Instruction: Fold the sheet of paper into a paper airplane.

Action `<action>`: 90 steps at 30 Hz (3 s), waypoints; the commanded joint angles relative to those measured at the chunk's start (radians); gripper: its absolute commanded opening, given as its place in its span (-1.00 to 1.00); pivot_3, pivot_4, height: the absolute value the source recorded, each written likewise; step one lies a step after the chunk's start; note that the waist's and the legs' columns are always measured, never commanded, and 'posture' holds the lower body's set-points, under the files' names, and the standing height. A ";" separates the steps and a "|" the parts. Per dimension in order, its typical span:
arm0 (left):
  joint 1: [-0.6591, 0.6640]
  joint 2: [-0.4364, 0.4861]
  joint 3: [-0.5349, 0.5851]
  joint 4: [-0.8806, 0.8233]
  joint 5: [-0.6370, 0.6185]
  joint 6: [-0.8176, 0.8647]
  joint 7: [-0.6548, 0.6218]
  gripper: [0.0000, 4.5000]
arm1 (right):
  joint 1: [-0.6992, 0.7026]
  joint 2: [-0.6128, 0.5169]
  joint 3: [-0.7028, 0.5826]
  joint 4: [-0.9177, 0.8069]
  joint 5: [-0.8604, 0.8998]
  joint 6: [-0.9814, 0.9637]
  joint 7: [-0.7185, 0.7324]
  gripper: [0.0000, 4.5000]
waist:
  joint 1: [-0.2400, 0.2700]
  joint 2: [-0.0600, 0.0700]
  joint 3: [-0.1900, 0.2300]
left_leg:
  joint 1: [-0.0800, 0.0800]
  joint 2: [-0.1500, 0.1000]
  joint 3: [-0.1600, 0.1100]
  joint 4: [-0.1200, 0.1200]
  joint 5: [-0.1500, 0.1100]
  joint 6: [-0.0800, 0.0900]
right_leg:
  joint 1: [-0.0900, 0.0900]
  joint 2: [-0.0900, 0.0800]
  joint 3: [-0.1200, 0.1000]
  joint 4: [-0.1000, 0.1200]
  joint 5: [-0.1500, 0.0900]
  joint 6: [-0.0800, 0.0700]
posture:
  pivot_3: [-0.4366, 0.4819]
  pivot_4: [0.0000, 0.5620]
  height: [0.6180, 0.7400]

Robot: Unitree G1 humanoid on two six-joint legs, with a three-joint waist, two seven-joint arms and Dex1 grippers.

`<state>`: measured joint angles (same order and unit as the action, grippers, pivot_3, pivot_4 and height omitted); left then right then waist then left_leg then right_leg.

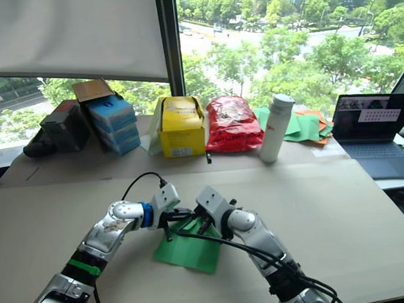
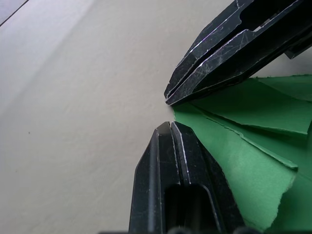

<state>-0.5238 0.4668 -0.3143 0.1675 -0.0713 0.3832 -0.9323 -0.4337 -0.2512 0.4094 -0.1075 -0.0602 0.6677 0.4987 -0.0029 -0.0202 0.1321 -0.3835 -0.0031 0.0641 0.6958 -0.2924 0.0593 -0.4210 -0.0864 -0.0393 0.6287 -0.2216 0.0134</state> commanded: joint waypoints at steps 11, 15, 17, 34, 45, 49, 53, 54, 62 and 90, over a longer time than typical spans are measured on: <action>0.068 0.044 -0.006 -0.067 0.002 0.030 -0.034 -0.99 | 0.027 0.002 0.021 0.028 -0.006 0.043 0.010 -1.00 | -0.009 0.000 -0.001 | 0.000 0.000 0.000 0.000 0.000 0.001 | 0.000 0.000 0.000 0.000 0.000 0.000 | -0.05 -0.47 1.00; 0.074 0.064 -0.013 -0.080 0.016 0.036 -0.042 -0.99 | 0.025 0.007 0.023 0.031 -0.006 0.042 0.010 -1.00 | -0.009 0.000 -0.001 | 0.000 0.000 0.000 0.000 0.000 0.000 | 0.000 -0.001 0.000 0.000 0.000 0.000 | -0.05 -0.47 1.00; 0.095 0.083 -0.018 -0.088 0.023 0.034 -0.048 -0.99 | 0.024 0.008 0.024 0.032 -0.006 0.042 0.010 -1.00 | -0.009 0.000 -0.001 | 0.000 0.000 0.000 0.000 0.000 0.001 | 0.000 0.000 0.000 0.000 0.000 0.000 | -0.05 -0.47 1.00; 0.287 0.237 0.041 -0.174 0.017 0.023 -0.056 -0.99 | 0.029 0.009 0.027 0.031 -0.003 0.040 0.015 -1.00 | -0.019 0.004 -0.004 | 0.006 0.001 0.000 -0.002 0.000 0.000 | 0.001 -0.006 0.002 0.001 -0.001 -0.002 | -0.05 -0.47 1.00; 0.371 0.305 0.096 -0.247 -0.008 0.036 -0.053 -0.99 | 0.021 0.012 0.032 0.043 -0.002 0.032 0.022 -1.00 | -0.021 0.008 -0.007 | 0.008 0.002 0.000 -0.004 -0.001 -0.001 | 0.001 -0.007 0.002 0.001 -0.001 -0.002 | -0.05 -0.47 1.00; 0.348 0.314 0.124 -0.249 -0.020 0.035 -0.047 -0.99 | 0.018 0.013 0.031 0.049 -0.003 0.026 0.024 -1.00 | -0.020 0.008 -0.007 | 0.009 0.002 0.000 -0.005 -0.001 -0.001 | 0.001 -0.008 0.002 0.000 -0.001 -0.003 | -0.05 -0.47 1.00; 0.282 0.302 0.192 -0.280 -0.095 0.070 -0.057 -0.99 | 0.017 0.010 0.028 0.049 -0.003 0.018 0.027 -1.00 | -0.019 0.008 -0.007 | 0.009 0.002 0.000 -0.006 -0.002 -0.002 | 0.001 -0.008 0.003 0.000 -0.001 -0.003 | -0.05 -0.47 1.00; 0.256 0.295 0.214 -0.286 -0.124 0.081 -0.061 -0.99 | 0.018 0.008 0.027 0.046 -0.003 0.018 0.029 -1.00 | -0.019 0.008 -0.006 | 0.008 0.002 0.000 -0.005 -0.001 -0.002 | 0.001 -0.008 0.003 0.000 -0.001 -0.003 | -0.05 -0.47 1.00; 0.133 0.176 0.184 -0.240 -0.202 0.111 -0.079 -0.99 | 0.013 -0.002 0.015 0.026 0.000 0.020 0.035 -1.00 | -0.014 0.007 -0.006 | 0.001 0.000 0.000 -0.002 -0.002 0.000 | -0.001 -0.006 0.000 0.000 -0.001 -0.001 | -0.05 -0.47 1.00; 0.129 0.105 -0.047 -0.011 0.020 -0.125 -0.115 -0.99 | 0.256 -0.311 -0.294 -0.441 0.327 0.258 0.228 -1.00 | 0.015 0.007 -0.004 | -0.002 0.000 0.000 0.000 -0.005 0.005 | 0.000 -0.004 -0.001 -0.004 -0.001 0.001 | -0.05 -0.47 1.00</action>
<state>-0.4245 0.5679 -0.3163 0.1075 -0.1020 0.2389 -1.0398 -0.1823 -0.5393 0.1438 -0.4675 0.2166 0.9232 0.6763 0.0126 -0.0136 0.1278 -0.3856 -0.0034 0.0644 0.6962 -0.2974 0.0647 -0.4208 -0.0909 -0.0405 0.6247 -0.2229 0.0148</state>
